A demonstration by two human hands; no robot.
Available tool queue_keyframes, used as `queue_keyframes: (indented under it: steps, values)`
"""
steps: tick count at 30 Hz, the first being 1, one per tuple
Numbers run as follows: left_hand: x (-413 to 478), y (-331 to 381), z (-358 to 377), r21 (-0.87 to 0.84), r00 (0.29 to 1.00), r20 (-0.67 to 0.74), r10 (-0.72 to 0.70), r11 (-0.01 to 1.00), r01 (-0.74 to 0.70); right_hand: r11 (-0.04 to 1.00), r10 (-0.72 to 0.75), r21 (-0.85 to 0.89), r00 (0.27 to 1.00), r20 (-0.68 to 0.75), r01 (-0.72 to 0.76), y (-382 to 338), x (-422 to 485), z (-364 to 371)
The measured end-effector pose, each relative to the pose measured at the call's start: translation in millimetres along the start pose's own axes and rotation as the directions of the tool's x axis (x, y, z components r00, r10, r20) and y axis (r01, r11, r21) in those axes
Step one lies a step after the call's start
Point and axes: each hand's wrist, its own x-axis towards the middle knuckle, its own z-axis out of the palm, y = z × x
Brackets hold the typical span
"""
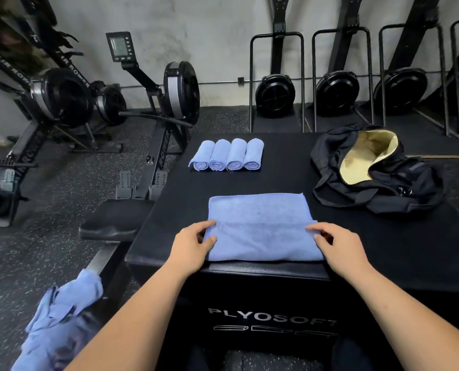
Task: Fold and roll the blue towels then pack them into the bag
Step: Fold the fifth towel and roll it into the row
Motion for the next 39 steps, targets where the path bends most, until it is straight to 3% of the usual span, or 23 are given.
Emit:
queue_keyframes:
  steps: [4, 9, 14, 21, 26, 33, 39]
  values:
    - [-14, -3, -3, 0.062, 0.999, 0.021, 0.033, 0.998, -0.034, 1.0, 0.01, 0.0, 0.998, -0.06, -0.01, -4, -26, 2]
    - [-31, -13, -9, -0.003, 0.998, 0.042, 0.042, 0.999, -0.042, 0.998, 0.022, -0.057, 0.996, -0.084, -0.027, -7, -49, -3]
    - [-13, -1, -15, -0.113, 1.0, -0.002, 0.024, 0.993, -0.024, 0.987, 0.097, 0.137, 0.992, -0.077, -0.086, -16, -19, -14]
    - [38, 14, -16, -0.073, 0.999, 0.041, 0.001, 0.997, 0.002, 0.973, 0.15, 0.193, 0.982, -0.112, -0.127, -22, 46, -8]
    - [51, 8, -8, 0.087, 0.981, 0.192, -0.041, 0.996, 0.025, 0.984, 0.174, 0.045, 0.985, 0.006, -0.174, -10, 55, 12]
    - [58, -5, -8, 0.076, 0.971, 0.241, 0.0, 0.997, -0.019, 0.982, 0.181, 0.082, 0.978, -0.102, -0.173, -10, 38, 22]
    - [60, -4, -8, 0.072, 0.963, 0.268, 0.002, 0.997, -0.022, 0.984, 0.167, 0.075, 0.98, -0.112, -0.159, -10, 37, 25]
